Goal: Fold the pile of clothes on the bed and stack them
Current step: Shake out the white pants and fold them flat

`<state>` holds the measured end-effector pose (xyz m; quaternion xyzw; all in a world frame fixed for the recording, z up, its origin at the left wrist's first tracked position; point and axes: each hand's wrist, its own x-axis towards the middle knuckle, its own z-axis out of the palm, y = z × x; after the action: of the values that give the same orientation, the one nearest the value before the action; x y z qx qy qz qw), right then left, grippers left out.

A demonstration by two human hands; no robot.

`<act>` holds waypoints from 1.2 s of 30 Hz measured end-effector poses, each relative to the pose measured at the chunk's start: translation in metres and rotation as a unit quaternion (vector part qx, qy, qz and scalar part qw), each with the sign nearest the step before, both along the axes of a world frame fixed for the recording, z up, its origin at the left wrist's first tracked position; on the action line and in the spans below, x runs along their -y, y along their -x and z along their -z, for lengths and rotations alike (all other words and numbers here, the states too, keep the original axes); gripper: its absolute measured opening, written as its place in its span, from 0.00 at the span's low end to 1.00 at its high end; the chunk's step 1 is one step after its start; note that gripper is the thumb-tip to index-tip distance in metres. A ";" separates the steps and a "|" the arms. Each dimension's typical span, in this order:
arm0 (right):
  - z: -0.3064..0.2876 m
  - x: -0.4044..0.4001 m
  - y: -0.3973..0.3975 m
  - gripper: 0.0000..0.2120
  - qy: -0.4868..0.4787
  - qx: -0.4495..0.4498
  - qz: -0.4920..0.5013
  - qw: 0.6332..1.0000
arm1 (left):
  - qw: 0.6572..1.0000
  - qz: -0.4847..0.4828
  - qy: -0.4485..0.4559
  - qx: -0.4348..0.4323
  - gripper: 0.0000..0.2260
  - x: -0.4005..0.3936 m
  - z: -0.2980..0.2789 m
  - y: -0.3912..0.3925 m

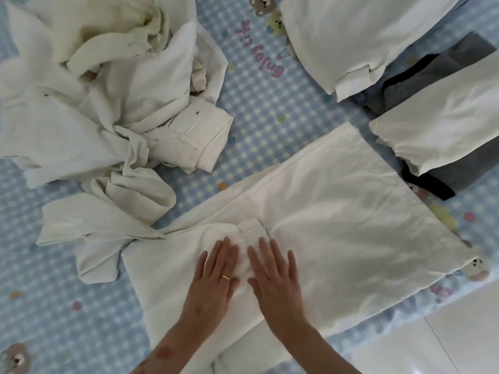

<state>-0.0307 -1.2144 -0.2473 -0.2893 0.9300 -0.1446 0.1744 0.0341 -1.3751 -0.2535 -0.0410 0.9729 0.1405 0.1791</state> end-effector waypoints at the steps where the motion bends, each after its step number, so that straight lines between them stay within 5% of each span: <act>1: 0.008 -0.001 -0.003 0.27 -0.020 0.003 -0.048 0.999 | 1.000 0.003 0.007 0.028 0.28 0.003 0.007 -0.013; 8: 0.028 -0.024 0.015 0.26 -0.047 0.055 -0.117 0.990 | 0.994 0.024 0.035 0.098 0.30 0.013 0.017 -0.011; 14: 0.004 -0.116 0.105 0.24 -0.057 -0.005 0.169 0.984 | 0.999 0.004 -0.026 -0.021 0.26 -0.046 -0.017 0.124; 19: 0.003 -0.194 0.167 0.25 -0.149 -0.022 0.275 0.950 | 1.000 -0.003 -0.023 0.004 0.28 -0.096 0.005 0.280; 24: -0.005 -0.221 0.179 0.27 -0.165 0.038 0.311 0.935 | 0.970 -0.100 -0.200 0.094 0.29 -0.114 0.011 0.377; 26: -0.012 -0.221 0.185 0.24 -0.168 0.100 0.325 0.925 | 0.947 -0.132 -0.249 0.154 0.25 -0.111 0.009 0.393; 29: -0.036 -0.216 0.195 0.12 -0.084 0.168 0.374 0.908 | 0.926 -0.165 -0.301 0.157 0.04 -0.094 -0.002 0.395; 36: -0.144 -0.167 0.164 0.10 0.088 0.350 0.176 0.916 | 0.899 -0.163 -0.401 0.072 0.08 0.001 -0.069 0.325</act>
<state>-0.1944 -1.0477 -0.1033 -0.0659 0.8290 -0.3465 0.4339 -0.2912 -1.3761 -0.1847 -0.1339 0.7984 0.5423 0.2249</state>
